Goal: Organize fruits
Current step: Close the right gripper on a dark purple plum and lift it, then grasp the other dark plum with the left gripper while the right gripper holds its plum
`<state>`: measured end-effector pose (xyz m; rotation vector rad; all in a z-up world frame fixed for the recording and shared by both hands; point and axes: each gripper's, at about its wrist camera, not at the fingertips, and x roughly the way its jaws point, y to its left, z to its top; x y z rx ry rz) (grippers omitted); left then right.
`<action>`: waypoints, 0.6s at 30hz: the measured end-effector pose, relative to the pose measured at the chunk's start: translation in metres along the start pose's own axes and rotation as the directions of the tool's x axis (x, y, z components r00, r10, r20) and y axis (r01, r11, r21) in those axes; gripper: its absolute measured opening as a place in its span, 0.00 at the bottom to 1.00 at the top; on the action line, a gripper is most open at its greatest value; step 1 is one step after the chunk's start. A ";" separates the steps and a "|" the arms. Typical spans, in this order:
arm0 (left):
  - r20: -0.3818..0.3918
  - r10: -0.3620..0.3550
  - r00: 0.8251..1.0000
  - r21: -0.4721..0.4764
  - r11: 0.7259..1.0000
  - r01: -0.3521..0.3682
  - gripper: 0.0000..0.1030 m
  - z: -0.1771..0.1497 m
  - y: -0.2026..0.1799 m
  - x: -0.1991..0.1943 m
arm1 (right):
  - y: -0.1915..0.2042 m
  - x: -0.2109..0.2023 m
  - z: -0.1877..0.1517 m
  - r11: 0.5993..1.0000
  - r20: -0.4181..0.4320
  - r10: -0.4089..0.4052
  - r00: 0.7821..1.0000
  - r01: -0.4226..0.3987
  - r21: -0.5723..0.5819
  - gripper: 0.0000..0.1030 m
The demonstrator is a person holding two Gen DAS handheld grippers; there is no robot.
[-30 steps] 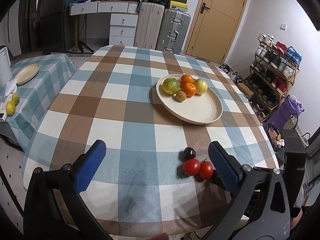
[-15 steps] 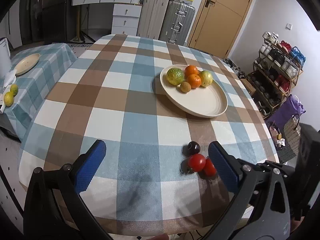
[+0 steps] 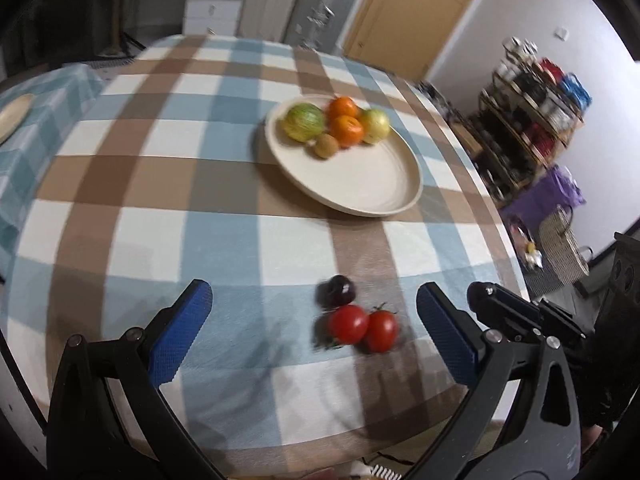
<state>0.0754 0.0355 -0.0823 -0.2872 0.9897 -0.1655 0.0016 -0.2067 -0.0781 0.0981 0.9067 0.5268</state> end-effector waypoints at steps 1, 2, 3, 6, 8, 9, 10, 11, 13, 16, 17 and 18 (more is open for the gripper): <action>-0.020 -0.002 1.000 0.012 1.000 0.003 0.99 0.004 -0.003 0.005 | -0.002 -0.003 0.001 1.000 0.007 0.003 1.000 -0.003 0.007 0.24; -0.045 0.000 0.999 0.024 1.000 0.001 0.99 0.009 -0.005 0.012 | -0.004 -0.006 0.003 1.000 0.014 -0.001 1.000 0.001 0.014 0.24; -0.068 0.002 0.998 0.031 1.000 0.000 0.99 0.012 -0.006 0.018 | -0.006 -0.007 0.003 1.000 0.017 -0.005 1.000 0.005 0.022 0.24; -0.123 -0.023 0.992 0.020 0.999 0.026 0.99 0.017 -0.007 0.038 | -0.012 -0.008 0.005 0.999 0.014 -0.002 1.000 0.001 0.046 0.24; -0.137 -0.017 0.990 0.005 1.000 0.018 0.98 0.017 -0.005 0.046 | -0.013 -0.008 0.005 0.999 0.010 -0.002 1.000 0.002 0.051 0.24; -0.145 -0.012 0.989 0.006 1.000 0.013 0.98 0.016 -0.005 0.051 | -0.013 -0.007 0.005 0.999 0.006 -0.002 1.000 0.002 0.049 0.24; -0.152 -0.003 0.988 0.008 1.000 0.005 0.96 0.016 -0.004 0.054 | -0.013 -0.006 0.005 0.999 0.002 0.003 1.000 -0.003 0.048 0.24; -0.160 0.005 0.987 0.012 1.000 -0.003 0.94 0.015 -0.004 0.058 | -0.012 -0.005 0.005 0.999 0.000 0.008 1.000 -0.008 0.046 0.24; -0.178 -0.004 0.984 0.012 1.000 0.006 0.85 0.014 -0.002 0.065 | -0.010 -0.003 0.005 0.999 -0.004 0.014 1.000 -0.013 0.041 0.24; -0.202 -0.037 0.979 0.000 0.999 0.038 0.82 0.011 -0.003 0.070 | -0.007 -0.001 0.005 0.999 -0.013 0.028 1.000 -0.027 0.045 0.24; -0.206 -0.043 0.978 0.009 0.999 0.046 0.81 0.011 -0.005 0.072 | -0.005 0.000 0.005 0.999 -0.014 0.032 0.999 -0.031 0.041 0.24; -0.209 -0.045 0.977 0.020 0.999 0.050 0.78 0.010 -0.008 0.073 | -0.003 0.001 0.006 0.999 -0.014 0.033 0.999 -0.033 0.031 0.24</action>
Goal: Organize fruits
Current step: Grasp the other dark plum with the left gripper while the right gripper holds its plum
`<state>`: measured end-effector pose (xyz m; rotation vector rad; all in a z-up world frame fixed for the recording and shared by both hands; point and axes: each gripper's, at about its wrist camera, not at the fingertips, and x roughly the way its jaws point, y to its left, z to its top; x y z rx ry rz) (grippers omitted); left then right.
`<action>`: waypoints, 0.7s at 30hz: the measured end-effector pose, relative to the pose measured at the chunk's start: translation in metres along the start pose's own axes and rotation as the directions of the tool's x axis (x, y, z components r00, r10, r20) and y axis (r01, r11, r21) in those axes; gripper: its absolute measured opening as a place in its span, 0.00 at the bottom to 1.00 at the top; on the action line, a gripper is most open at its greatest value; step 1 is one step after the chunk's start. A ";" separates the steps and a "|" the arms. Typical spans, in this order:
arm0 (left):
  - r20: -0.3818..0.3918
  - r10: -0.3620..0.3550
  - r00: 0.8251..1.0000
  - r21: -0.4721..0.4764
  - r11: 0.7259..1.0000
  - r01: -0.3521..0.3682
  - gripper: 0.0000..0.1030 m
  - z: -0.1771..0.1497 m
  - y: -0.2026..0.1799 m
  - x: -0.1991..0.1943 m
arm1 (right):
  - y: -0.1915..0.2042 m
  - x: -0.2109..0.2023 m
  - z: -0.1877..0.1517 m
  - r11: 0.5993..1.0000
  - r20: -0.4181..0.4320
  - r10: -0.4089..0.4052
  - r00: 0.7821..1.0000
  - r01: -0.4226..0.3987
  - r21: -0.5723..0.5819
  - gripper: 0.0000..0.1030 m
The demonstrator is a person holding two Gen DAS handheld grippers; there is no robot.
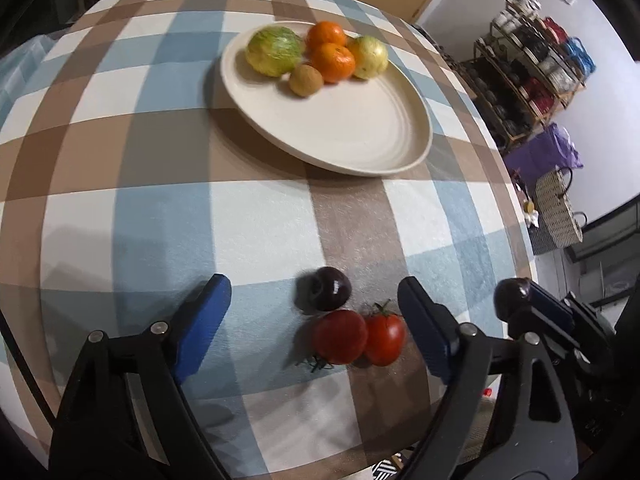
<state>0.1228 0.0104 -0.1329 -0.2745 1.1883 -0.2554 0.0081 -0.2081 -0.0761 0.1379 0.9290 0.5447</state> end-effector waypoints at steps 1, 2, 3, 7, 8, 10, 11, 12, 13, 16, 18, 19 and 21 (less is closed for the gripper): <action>-0.001 -0.005 1.000 0.008 1.000 0.005 0.76 0.000 -0.002 0.001 | 0.002 0.001 0.000 1.000 -0.002 0.002 1.000 -0.002 -0.008 0.24; -0.005 -0.013 1.000 0.015 1.000 0.013 0.71 0.000 -0.004 0.002 | 0.003 0.002 0.000 1.000 -0.005 0.003 1.000 -0.003 -0.011 0.24; -0.008 -0.016 1.000 0.019 1.000 0.016 0.67 0.000 -0.005 0.003 | 0.003 0.003 0.000 1.000 -0.009 0.005 1.000 -0.005 -0.011 0.24; -0.030 -0.038 0.999 0.027 0.999 0.039 0.44 -0.001 -0.008 0.006 | 0.004 0.002 -0.001 1.000 -0.010 0.009 1.000 -0.009 -0.014 0.24; -0.028 -0.042 0.999 0.029 0.999 0.043 0.43 -0.001 -0.008 0.006 | 0.003 0.002 -0.001 1.000 -0.009 0.009 1.000 -0.009 -0.014 0.24; -0.027 -0.045 0.999 0.041 0.998 0.046 0.33 -0.001 -0.011 0.005 | 0.002 0.002 -0.001 1.000 -0.009 0.009 1.000 -0.009 -0.007 0.24; -0.026 -0.043 0.999 0.047 0.998 0.044 0.32 -0.002 -0.011 0.005 | 0.001 0.002 -0.001 1.000 -0.010 0.007 1.000 -0.007 -0.004 0.24; -0.023 -0.039 0.999 0.054 0.998 0.040 0.29 -0.002 -0.012 0.005 | 0.001 0.002 -0.001 1.000 -0.010 0.008 1.000 -0.008 -0.001 0.24; -0.020 -0.040 0.999 0.057 0.998 0.041 0.25 -0.002 -0.013 0.004 | 0.000 0.002 0.000 1.000 -0.009 0.009 1.000 -0.009 0.000 0.24; -0.004 -0.037 0.999 0.071 0.997 0.038 0.14 -0.001 -0.013 0.000 | 0.001 0.003 0.000 1.000 -0.009 0.010 1.000 -0.010 -0.006 0.24; -0.006 -0.047 0.999 0.069 0.996 0.048 0.14 0.000 -0.011 0.000 | 0.002 0.003 0.000 1.000 -0.009 0.009 1.000 -0.009 -0.010 0.24; -0.006 -0.049 0.999 0.068 0.996 0.049 0.14 0.000 -0.011 0.000 | 0.002 0.003 0.000 1.000 -0.009 0.009 1.000 -0.009 -0.010 0.24; -0.006 -0.046 0.999 0.067 0.997 0.047 0.14 0.000 -0.011 0.000 | 0.002 0.003 0.000 1.000 -0.009 0.008 1.000 -0.009 -0.008 0.24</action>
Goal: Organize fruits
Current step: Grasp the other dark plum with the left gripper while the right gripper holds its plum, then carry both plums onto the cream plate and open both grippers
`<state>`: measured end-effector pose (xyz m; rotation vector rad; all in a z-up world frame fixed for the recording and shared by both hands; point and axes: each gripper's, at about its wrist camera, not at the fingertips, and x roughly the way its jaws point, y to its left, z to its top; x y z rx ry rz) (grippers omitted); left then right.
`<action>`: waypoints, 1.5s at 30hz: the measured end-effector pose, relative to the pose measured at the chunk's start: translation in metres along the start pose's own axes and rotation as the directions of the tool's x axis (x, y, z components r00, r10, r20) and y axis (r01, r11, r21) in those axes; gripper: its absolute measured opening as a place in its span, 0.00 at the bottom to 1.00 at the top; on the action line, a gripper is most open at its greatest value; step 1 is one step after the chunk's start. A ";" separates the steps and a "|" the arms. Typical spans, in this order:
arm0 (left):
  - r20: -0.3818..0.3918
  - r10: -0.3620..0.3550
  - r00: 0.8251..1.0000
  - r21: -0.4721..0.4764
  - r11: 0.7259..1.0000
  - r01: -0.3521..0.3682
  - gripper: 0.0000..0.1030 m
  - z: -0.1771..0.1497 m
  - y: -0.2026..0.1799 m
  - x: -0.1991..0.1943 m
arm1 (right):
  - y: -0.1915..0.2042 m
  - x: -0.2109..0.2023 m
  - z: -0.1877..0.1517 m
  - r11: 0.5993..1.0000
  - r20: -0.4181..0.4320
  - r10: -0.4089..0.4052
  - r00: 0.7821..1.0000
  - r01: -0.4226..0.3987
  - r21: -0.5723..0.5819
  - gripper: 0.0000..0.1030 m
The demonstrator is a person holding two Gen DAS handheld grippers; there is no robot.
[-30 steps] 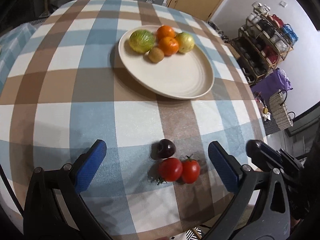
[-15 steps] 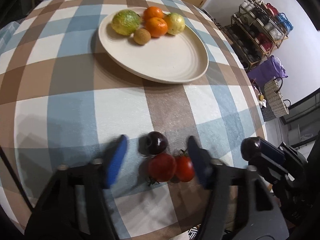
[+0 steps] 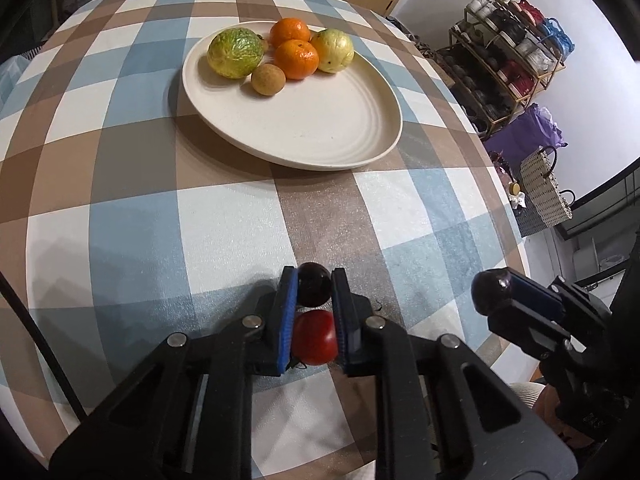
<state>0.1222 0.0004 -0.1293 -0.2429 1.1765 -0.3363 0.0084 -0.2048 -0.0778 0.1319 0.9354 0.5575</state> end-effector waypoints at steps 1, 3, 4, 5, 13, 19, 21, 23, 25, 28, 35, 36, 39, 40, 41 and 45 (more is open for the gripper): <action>0.001 -0.005 1.000 -0.007 1.000 0.005 0.14 0.000 0.001 0.000 | 0.000 0.000 0.000 1.000 0.001 -0.001 1.000 0.001 0.001 0.24; -0.002 -0.016 1.000 -0.014 1.000 0.016 0.14 0.000 0.003 0.001 | 0.000 -0.001 -0.001 1.000 0.002 -0.001 1.000 0.001 0.003 0.24; -0.007 -0.012 1.000 -0.017 1.000 0.012 0.15 0.000 0.004 0.002 | 0.000 0.000 0.000 1.000 0.001 0.000 1.000 0.000 0.002 0.24; -0.007 -0.013 1.000 -0.021 1.000 0.013 0.15 0.000 0.004 0.003 | 0.000 0.000 0.000 1.000 0.000 0.000 1.000 0.000 0.001 0.24; -0.001 0.005 1.000 0.012 1.000 -0.005 0.16 -0.001 0.001 0.003 | 0.000 -0.001 -0.001 1.000 0.003 0.003 1.000 -0.003 0.000 0.24; 0.005 0.037 0.999 0.026 0.999 -0.037 0.18 -0.002 -0.003 0.005 | 0.000 -0.002 -0.001 1.000 0.003 0.002 1.000 -0.002 0.003 0.24; -0.020 0.040 0.999 0.009 0.999 -0.040 0.21 -0.003 -0.001 0.010 | 0.001 -0.002 -0.001 1.000 0.003 0.003 1.000 -0.003 0.003 0.24; -0.034 0.012 0.999 0.005 1.000 -0.012 0.21 -0.002 -0.002 0.011 | 0.002 -0.001 -0.001 1.000 0.000 0.006 1.000 -0.006 0.001 0.24; -0.032 0.021 0.999 0.033 0.999 -0.020 0.21 -0.004 -0.007 0.012 | 0.002 -0.001 0.000 1.000 0.001 0.013 1.000 -0.013 -0.001 0.24; -0.032 0.022 0.999 0.053 0.998 -0.021 0.18 -0.006 -0.011 0.012 | 0.004 -0.003 0.000 1.000 0.012 0.020 1.000 -0.020 -0.009 0.24; 0.058 0.018 0.998 0.073 0.997 -0.022 0.18 0.003 -0.016 -0.013 | 0.002 -0.004 0.001 1.000 0.012 0.020 1.000 -0.020 0.004 0.24; 0.070 0.018 0.997 0.075 0.997 -0.024 0.18 0.005 -0.016 -0.017 | 0.001 -0.004 0.002 1.000 0.014 0.022 1.000 -0.022 0.009 0.24; 0.097 0.015 0.995 0.082 0.996 -0.023 0.18 0.016 -0.017 -0.026 | 0.001 -0.003 0.006 1.000 0.015 0.029 0.999 -0.029 0.003 0.24; 0.106 0.014 0.994 0.081 0.996 -0.022 0.18 0.021 -0.017 -0.028 | 0.001 -0.002 0.009 1.000 0.016 0.030 0.999 -0.030 -0.006 0.24; 0.112 0.010 0.994 0.080 0.997 -0.019 0.18 0.025 -0.017 -0.030 | 0.001 -0.001 0.012 0.999 0.018 0.031 0.999 -0.030 -0.015 0.24; 0.122 -0.009 0.992 0.071 0.997 0.000 0.18 0.051 -0.015 -0.030 | -0.005 0.000 0.029 0.999 0.048 0.035 0.998 -0.034 -0.029 0.24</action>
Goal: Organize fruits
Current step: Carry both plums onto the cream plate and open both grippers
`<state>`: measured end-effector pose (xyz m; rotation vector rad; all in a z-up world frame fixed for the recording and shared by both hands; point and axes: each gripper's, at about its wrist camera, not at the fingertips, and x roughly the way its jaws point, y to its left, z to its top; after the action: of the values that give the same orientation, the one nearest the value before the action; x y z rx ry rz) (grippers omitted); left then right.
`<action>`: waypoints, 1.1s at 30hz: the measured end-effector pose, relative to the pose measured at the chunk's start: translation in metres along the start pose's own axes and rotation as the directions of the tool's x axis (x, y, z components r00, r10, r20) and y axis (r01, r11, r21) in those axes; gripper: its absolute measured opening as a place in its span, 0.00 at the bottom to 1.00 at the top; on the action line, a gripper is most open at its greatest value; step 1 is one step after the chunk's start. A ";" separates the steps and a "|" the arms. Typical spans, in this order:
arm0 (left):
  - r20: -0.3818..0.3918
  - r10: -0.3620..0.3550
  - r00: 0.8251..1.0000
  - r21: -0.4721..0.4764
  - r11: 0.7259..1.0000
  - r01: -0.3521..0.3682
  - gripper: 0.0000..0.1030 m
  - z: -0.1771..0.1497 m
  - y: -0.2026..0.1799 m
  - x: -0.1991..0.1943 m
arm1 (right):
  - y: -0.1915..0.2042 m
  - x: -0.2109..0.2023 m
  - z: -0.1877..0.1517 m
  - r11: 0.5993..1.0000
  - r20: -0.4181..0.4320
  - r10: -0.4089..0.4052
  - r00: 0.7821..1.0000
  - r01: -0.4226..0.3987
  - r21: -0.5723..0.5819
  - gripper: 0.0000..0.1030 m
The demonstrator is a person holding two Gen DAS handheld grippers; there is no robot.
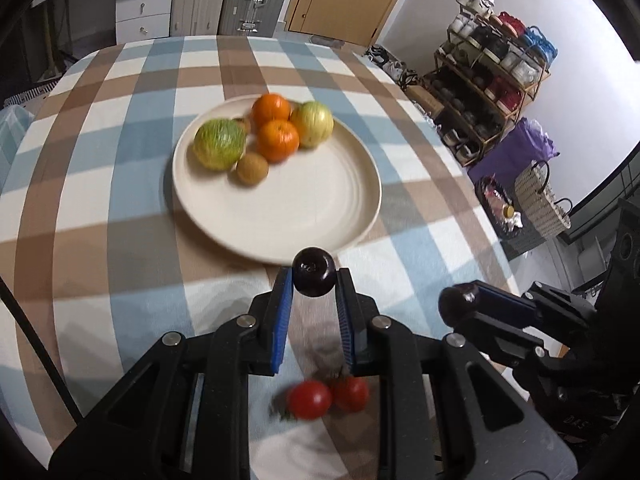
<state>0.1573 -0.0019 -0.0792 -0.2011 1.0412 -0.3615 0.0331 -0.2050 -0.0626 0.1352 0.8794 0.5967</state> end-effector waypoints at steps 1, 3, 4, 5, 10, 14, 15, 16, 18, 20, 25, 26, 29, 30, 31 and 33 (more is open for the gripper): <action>0.002 0.000 1.000 0.000 1.000 0.000 0.18 0.006 0.000 0.002 | -0.002 0.002 0.006 1.000 0.009 0.000 1.000 0.000 -0.006 0.24; 0.006 0.000 1.000 0.007 1.000 0.000 0.18 0.018 -0.002 0.007 | -0.007 0.006 0.018 1.000 0.020 -0.008 1.000 0.008 -0.023 0.24; 0.006 -0.006 1.000 0.010 1.000 0.006 0.18 0.024 -0.002 0.011 | -0.011 0.010 0.025 0.999 0.026 -0.015 1.000 0.015 -0.030 0.24; 0.008 -0.007 1.000 0.013 1.000 0.007 0.18 0.030 -0.003 0.015 | -0.014 0.013 0.031 0.999 0.031 -0.018 0.999 0.019 -0.033 0.24; -0.012 -0.028 1.000 0.034 0.999 0.028 0.18 0.059 -0.009 0.046 | -0.047 0.042 0.064 1.000 0.033 -0.018 0.999 0.018 0.001 0.24; -0.019 -0.035 0.999 0.047 0.998 0.036 0.18 0.079 -0.011 0.071 | -0.072 0.071 0.081 0.999 0.011 -0.033 0.999 0.033 0.011 0.24; -0.022 -0.037 0.999 0.051 0.998 0.038 0.18 0.082 -0.012 0.077 | -0.077 0.077 0.084 0.999 0.007 -0.036 0.999 0.036 0.013 0.24; -0.028 -0.042 0.999 0.056 0.997 0.043 0.18 0.085 -0.012 0.082 | -0.083 0.083 0.087 0.999 0.002 -0.033 0.999 0.033 0.018 0.24; -0.044 -0.044 0.998 0.062 0.997 0.046 0.18 0.089 -0.012 0.095 | -0.092 0.093 0.091 0.999 -0.009 -0.032 0.999 0.032 0.029 0.24; -0.055 -0.050 0.997 0.069 0.996 0.053 0.18 0.092 -0.013 0.105 | -0.101 0.100 0.095 0.999 -0.010 -0.034 0.999 0.034 0.043 0.24; -0.062 -0.054 0.997 0.071 0.996 0.058 0.18 0.097 -0.012 0.121 | -0.118 0.113 0.101 0.997 -0.021 -0.019 1.000 0.020 0.071 0.24; -0.064 -0.056 0.996 0.070 0.996 0.060 0.18 0.098 -0.012 0.123 | -0.120 0.115 0.102 0.997 -0.021 -0.023 1.000 0.024 0.071 0.24; -0.060 -0.055 0.997 0.064 0.996 0.059 0.18 0.100 -0.010 0.126 | -0.122 0.120 0.103 0.996 -0.022 -0.020 1.000 0.022 0.083 0.24; -0.064 -0.054 0.996 0.065 0.996 0.058 0.18 0.101 -0.010 0.127 | -0.123 0.121 0.103 0.996 -0.021 -0.016 1.000 0.018 0.088 0.24; -0.062 -0.053 0.997 0.066 0.996 0.057 0.18 0.102 -0.010 0.128 | -0.123 0.122 0.104 0.996 -0.022 -0.013 1.000 0.015 0.090 0.24; -0.062 -0.055 0.997 0.068 0.996 0.059 0.18 0.102 -0.010 0.129 | -0.123 0.122 0.104 0.996 -0.020 -0.027 0.999 0.028 0.084 0.24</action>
<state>0.3024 -0.0613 -0.1290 -0.1580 1.0816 -0.4576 0.2248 -0.2274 -0.1228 0.1942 0.9235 0.5360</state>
